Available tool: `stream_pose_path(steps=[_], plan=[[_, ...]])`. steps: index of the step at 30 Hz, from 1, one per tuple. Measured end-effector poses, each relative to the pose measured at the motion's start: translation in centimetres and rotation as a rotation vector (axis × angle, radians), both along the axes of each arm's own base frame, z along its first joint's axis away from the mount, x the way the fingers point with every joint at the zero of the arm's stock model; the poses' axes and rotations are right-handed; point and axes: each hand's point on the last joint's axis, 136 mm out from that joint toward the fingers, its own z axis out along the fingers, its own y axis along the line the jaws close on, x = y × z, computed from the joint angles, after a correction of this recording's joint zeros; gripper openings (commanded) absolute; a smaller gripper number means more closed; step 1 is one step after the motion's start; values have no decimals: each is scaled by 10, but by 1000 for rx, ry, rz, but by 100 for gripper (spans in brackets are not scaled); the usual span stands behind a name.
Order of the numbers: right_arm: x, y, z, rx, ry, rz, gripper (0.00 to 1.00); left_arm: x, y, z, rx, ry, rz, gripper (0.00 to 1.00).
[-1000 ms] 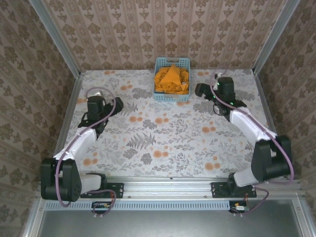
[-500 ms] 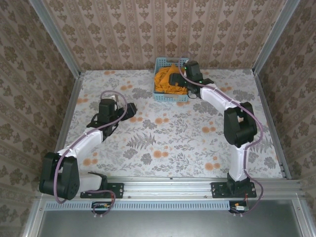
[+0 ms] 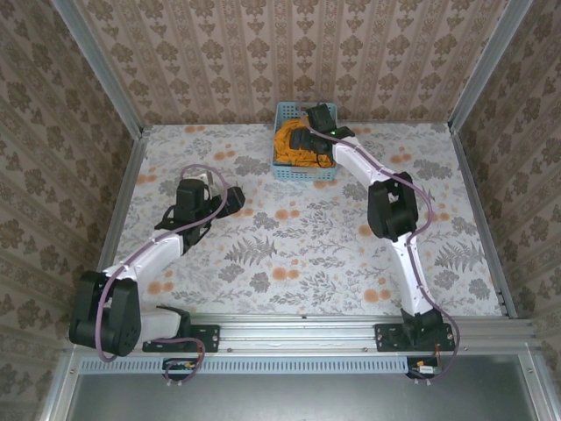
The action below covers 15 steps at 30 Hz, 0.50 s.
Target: Fold the inside-out t-shirt
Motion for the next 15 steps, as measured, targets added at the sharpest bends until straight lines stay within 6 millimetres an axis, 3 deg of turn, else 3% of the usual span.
stream_pose_path(steps=[6,9,11,15], plan=[[1,-4,-20,-31,79,-39,67,1,-1,2,-4,-11,-1,100],[-6,-13,-30,-53,130,-82,43,1,-1,1,-3,-9,-1,100],[-11,-22,-35,-64,160,-115,32,0,0,1,-2,-7,0,100],[-19,-52,-50,-70,216,-185,27,-2,2,3,1,-17,8,100]])
